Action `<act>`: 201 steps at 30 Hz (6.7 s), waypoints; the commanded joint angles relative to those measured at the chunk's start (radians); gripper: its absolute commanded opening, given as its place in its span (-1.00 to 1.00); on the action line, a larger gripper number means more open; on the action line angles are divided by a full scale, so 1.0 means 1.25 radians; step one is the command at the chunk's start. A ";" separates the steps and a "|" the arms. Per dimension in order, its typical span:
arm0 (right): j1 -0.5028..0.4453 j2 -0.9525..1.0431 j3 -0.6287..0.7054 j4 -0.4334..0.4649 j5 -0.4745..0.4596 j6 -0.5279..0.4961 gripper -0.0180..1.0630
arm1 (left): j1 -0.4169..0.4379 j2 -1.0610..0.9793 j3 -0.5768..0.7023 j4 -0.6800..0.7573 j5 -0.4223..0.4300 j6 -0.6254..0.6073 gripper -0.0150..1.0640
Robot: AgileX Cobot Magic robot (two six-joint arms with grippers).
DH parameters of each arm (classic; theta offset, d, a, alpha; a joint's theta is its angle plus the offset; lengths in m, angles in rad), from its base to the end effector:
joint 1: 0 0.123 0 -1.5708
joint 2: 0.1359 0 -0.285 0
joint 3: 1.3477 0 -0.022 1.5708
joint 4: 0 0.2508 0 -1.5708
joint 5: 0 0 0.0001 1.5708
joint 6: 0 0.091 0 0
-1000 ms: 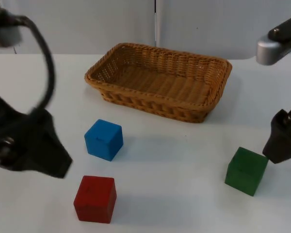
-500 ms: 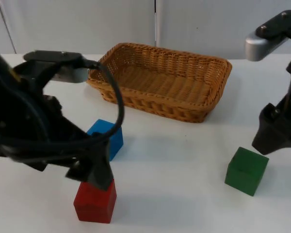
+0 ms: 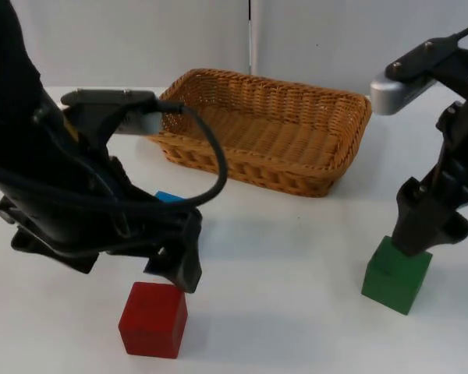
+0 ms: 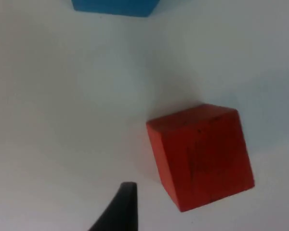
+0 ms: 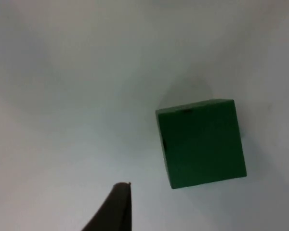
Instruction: Pick up one cube with each hand and place exactly two cubes into the same basket, leaving the remaining cube outside.
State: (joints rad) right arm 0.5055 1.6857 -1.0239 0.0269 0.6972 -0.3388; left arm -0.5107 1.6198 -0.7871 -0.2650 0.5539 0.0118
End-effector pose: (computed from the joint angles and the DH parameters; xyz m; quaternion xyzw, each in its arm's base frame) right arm 0.2792 0.1563 0.1943 -0.3970 0.9056 0.0224 0.1476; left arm 0.2355 -0.1464 0.1627 0.1552 0.9751 -0.1146 0.1092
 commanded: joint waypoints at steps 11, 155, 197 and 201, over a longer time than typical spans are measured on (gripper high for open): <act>0.004 0.089 -0.003 0.001 -0.067 -0.047 0.98 | -0.021 0.070 -0.003 -0.005 -0.071 -0.016 0.97; 0.004 0.068 -0.221 0.002 -0.095 0.074 -0.97 | 0.164 0.224 -0.516 -0.054 -0.052 0.308 -0.97; -0.019 0.513 -0.527 0.005 -0.361 0.150 -0.97 | 0.233 0.737 -1.027 -0.139 -0.030 0.388 -0.97; -0.019 0.528 -0.527 0.005 -0.362 0.156 -0.97 | 0.233 0.745 -1.027 -0.139 -0.028 0.388 -0.97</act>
State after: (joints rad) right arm 0.4815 2.3456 -1.6748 0.0330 0.2652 -0.1488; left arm -0.2221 2.5453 -2.0647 -0.4338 0.5220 0.4967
